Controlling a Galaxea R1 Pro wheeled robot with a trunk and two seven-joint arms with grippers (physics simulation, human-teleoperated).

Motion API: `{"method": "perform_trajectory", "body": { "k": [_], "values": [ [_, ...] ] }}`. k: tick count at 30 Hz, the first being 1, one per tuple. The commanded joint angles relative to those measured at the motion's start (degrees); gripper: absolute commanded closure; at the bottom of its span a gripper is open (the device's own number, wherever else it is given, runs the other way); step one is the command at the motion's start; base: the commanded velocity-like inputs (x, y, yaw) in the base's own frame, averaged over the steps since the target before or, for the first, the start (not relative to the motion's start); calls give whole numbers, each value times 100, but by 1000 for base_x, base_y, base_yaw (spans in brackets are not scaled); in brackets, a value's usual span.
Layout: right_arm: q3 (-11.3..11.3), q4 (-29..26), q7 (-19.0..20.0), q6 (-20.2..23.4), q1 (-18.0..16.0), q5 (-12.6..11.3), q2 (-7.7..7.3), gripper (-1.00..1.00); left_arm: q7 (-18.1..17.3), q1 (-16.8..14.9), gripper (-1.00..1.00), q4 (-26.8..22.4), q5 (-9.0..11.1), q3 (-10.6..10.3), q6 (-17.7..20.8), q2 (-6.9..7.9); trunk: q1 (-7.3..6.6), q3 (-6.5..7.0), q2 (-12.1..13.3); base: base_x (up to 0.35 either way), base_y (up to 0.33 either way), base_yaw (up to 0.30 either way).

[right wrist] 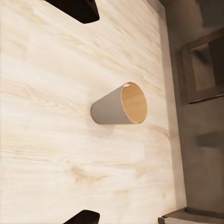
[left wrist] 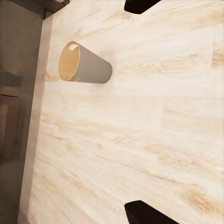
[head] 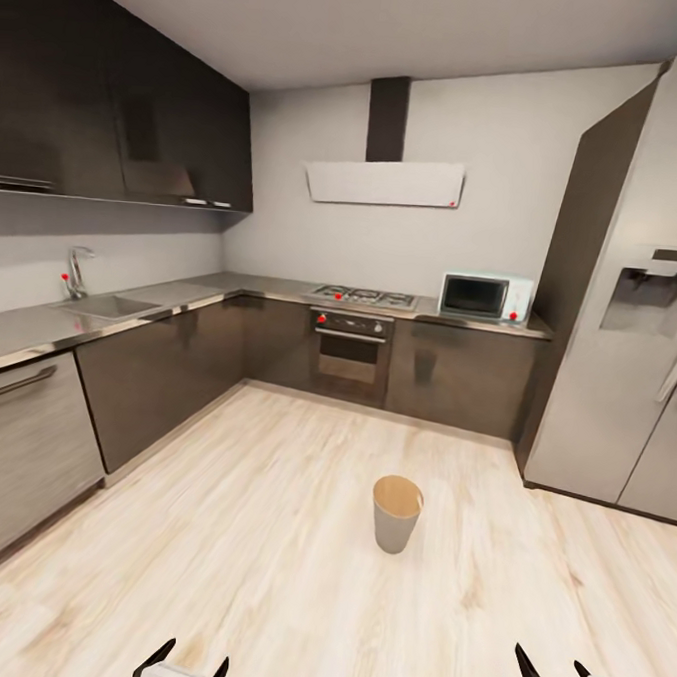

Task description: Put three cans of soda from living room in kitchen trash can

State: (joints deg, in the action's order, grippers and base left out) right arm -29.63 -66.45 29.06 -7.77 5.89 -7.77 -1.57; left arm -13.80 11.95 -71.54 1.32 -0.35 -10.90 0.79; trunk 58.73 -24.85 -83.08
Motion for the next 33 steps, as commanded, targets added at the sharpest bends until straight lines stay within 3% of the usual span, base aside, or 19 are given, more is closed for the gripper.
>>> {"method": "perform_trajectory", "body": {
  "k": [1,33],
  "values": [
    [2,0,2,-1,0,1,0,-100,0,0,-100,0,0,0,0,0,0,0,0,326,42,0],
    [52,0,73,-3,0,56,-37,-100,0,0,-100,9,-18,1,0,0,0,0,0,326,4,0]
  ]
}}
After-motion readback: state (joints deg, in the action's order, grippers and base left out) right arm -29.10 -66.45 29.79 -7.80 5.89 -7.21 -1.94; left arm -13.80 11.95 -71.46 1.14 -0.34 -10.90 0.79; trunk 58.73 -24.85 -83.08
